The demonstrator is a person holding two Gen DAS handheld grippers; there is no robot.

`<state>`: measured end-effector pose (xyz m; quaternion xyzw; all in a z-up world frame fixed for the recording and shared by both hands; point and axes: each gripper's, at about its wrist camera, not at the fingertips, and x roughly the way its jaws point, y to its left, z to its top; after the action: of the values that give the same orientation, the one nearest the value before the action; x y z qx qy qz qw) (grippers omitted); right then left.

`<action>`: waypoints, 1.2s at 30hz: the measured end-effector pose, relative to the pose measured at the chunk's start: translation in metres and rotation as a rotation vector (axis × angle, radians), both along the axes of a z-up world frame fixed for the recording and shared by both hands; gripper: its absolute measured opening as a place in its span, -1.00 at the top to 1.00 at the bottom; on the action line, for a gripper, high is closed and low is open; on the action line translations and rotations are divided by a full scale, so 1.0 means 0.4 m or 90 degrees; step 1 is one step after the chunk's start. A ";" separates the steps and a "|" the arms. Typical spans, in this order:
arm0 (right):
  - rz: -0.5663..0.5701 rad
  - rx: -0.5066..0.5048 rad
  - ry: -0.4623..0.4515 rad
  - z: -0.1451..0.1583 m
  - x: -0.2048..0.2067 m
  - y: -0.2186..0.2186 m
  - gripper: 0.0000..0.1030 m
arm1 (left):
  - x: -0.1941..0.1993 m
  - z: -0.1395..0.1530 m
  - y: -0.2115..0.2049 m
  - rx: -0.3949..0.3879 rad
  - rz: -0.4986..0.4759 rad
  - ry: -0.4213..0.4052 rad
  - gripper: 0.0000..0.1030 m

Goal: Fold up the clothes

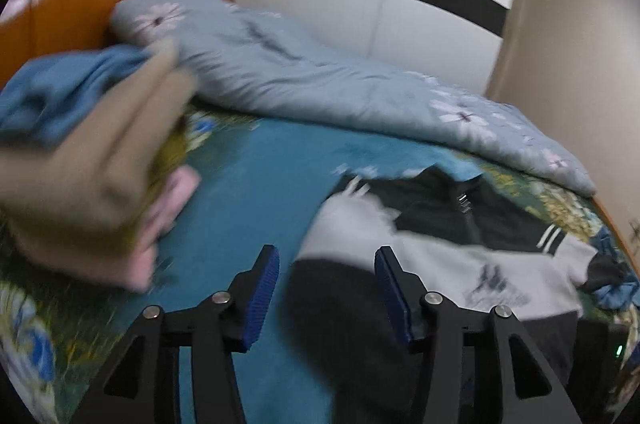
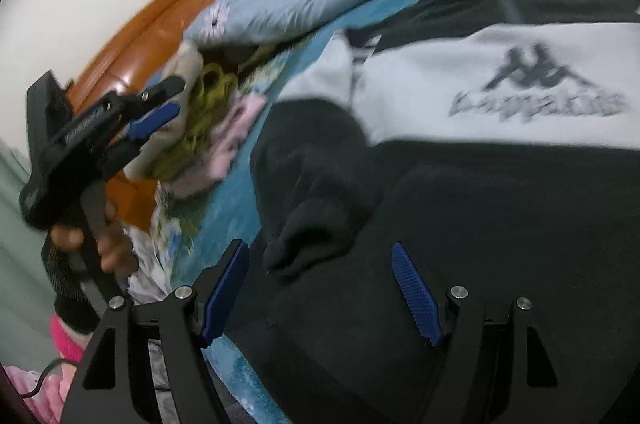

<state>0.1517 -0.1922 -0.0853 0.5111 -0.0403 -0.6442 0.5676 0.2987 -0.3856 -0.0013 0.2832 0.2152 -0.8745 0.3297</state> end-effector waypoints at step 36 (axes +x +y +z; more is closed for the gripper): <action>-0.043 0.090 0.413 0.451 -0.234 -0.145 0.46 | -0.068 -0.176 -0.058 0.140 -0.070 0.023 -0.10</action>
<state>0.0582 -0.2502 0.0953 0.3158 0.1705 -0.7929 0.4925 0.2716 -0.4089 -0.0719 0.3129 0.2998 -0.8675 0.2444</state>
